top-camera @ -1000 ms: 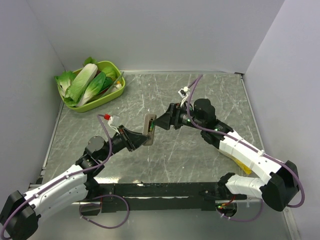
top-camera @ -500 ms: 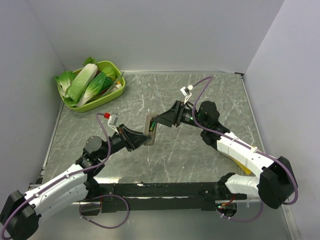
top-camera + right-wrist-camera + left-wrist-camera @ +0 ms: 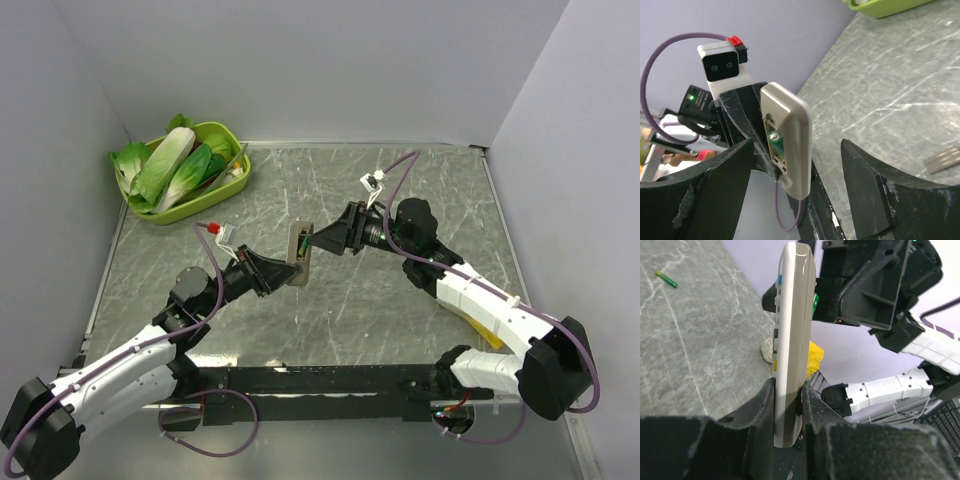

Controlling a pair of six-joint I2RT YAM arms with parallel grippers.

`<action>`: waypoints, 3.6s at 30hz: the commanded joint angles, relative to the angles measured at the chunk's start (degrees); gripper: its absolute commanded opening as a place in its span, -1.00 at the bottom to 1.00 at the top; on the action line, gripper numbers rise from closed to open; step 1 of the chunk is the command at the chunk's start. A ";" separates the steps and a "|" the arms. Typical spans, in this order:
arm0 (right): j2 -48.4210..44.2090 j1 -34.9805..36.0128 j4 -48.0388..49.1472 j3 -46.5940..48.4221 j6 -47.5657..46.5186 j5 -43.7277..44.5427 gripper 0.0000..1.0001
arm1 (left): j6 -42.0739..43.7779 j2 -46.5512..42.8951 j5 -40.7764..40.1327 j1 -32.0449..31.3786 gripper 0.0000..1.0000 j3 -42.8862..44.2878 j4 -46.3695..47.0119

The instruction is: Load the batteries into the remote control

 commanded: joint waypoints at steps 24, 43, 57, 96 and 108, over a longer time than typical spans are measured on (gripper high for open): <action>6.23 13.79 -41.32 26.86 -13.86 33.79 -0.19 | 5.55 -1.69 -4.62 0.31 -0.97 1.45 -6.25; 8.25 14.75 -37.99 25.63 -11.48 28.96 -0.37 | 6.16 -1.87 -5.33 0.31 -0.97 2.24 -7.22; 7.55 15.46 -37.02 26.78 -18.42 31.15 -1.00 | 6.34 -2.48 -5.76 0.31 -0.97 2.07 -7.66; 1.67 16.60 -34.74 24.76 -33.68 30.02 -0.09 | 5.20 -2.31 -4.28 0.66 -0.97 2.50 -7.22; -6.07 7.99 -29.02 15.80 -61.83 4.47 0.07 | 3.62 -2.31 4.42 3.03 -0.97 3.29 -2.83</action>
